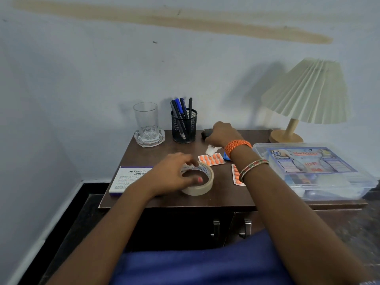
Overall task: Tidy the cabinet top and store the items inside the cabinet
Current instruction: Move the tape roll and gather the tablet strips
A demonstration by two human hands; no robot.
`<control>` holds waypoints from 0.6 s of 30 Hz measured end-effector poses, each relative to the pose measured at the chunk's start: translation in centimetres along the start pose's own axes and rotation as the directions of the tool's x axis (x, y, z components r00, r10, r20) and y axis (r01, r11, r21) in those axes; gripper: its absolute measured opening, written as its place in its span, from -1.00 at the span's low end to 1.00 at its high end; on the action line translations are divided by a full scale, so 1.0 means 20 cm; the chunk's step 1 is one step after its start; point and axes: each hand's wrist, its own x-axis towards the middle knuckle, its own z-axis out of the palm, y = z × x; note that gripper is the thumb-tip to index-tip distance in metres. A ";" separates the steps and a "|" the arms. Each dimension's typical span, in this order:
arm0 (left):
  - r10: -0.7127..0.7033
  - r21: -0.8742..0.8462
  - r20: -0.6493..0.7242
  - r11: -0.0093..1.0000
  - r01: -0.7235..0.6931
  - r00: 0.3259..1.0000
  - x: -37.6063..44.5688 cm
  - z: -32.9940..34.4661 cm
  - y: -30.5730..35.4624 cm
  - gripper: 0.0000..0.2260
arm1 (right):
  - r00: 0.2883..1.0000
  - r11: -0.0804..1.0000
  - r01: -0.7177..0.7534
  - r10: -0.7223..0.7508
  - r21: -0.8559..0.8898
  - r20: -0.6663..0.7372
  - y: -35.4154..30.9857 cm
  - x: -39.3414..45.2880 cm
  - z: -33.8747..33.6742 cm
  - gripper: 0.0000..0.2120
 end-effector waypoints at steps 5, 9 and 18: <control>0.038 0.209 0.148 0.976 -0.068 0.988 0.01 0.07 0.06 -0.72 | 0.966 0.976 -0.193 0.207 -0.101 0.157 0.08 -0.05 -0.04 -0.67; -0.043 0.178 0.166 0.984 0.013 0.985 0.03 0.06 0.06 -0.81 | 0.934 0.968 -0.232 0.249 -0.093 0.256 0.12 -0.13 -0.08 -0.71; -0.151 0.294 0.025 0.946 0.137 0.988 0.06 0.03 0.00 -0.84 | 0.873 0.856 -0.438 0.333 0.274 0.356 0.23 0.07 0.12 -0.77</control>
